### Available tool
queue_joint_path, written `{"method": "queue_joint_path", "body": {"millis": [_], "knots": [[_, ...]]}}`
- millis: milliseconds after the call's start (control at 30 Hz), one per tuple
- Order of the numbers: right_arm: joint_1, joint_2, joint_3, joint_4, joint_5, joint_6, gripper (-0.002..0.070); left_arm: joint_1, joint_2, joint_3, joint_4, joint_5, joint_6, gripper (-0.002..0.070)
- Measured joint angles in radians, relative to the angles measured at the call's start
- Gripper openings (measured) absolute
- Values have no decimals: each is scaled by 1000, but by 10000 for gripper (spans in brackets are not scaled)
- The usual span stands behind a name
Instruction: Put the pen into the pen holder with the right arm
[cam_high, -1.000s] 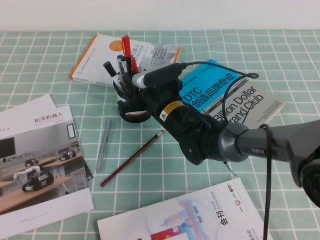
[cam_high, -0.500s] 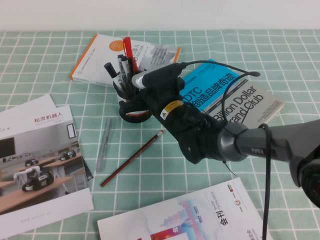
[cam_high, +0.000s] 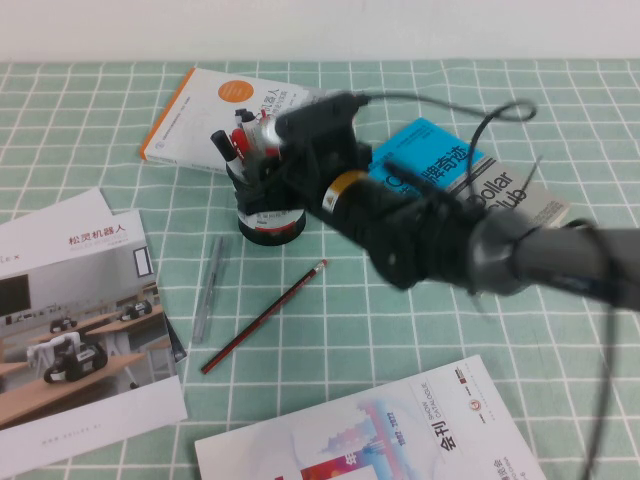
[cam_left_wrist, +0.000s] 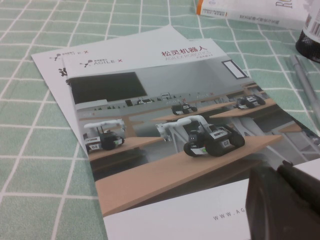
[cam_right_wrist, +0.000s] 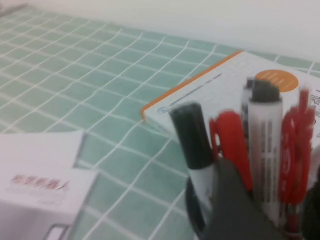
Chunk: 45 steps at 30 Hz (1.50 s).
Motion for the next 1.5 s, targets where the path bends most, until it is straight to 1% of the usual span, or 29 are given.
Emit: {"method": "queue_joint_path", "body": {"millis": [100,167,200,267,333,400,467,600,667,833,1033,1167,1333,1400,1500], "knots": [[0,-100,0,-4,168,0,247,0,0,0,0,0,0,-6],[0,-177,0,-9,285,0,141,0,0,0,0,0,0,-6],[0,-222,0,-15,340,0,78,0,0,0,0,0,0,-6],[0,-288,0,-35,445,-2,25,0,0,0,0,0,0,-6],[0,-352,0,-53,537,-2,0,0,0,0,0,0,0,-6],[0,-421,5,-59,629,-9,-10,0,0,0,0,0,0,-6],[0,-489,30,-59,683,-26,-15,0,0,0,0,0,0,-6],[0,-657,142,-44,702,-35,-17,0,0,0,0,0,0,-6],[0,-754,232,-17,707,-34,-18,0,0,0,0,0,0,-6],[0,-963,409,114,765,-34,-19,0,0,0,0,0,0,-6],[0,-1104,517,150,860,-49,-19,0,0,0,0,0,0,-6],[0,-1133,582,150,845,-112,-19,0,0,0,0,0,0,-6],[-3,-1145,706,133,712,-129,-19,0,0,0,0,0,0,-6],[-46,-1165,772,100,653,-132,-19,0,0,0,0,0,0,-6],[-198,-1260,877,102,620,-132,-19,0,0,0,0,0,0,-6]]}}
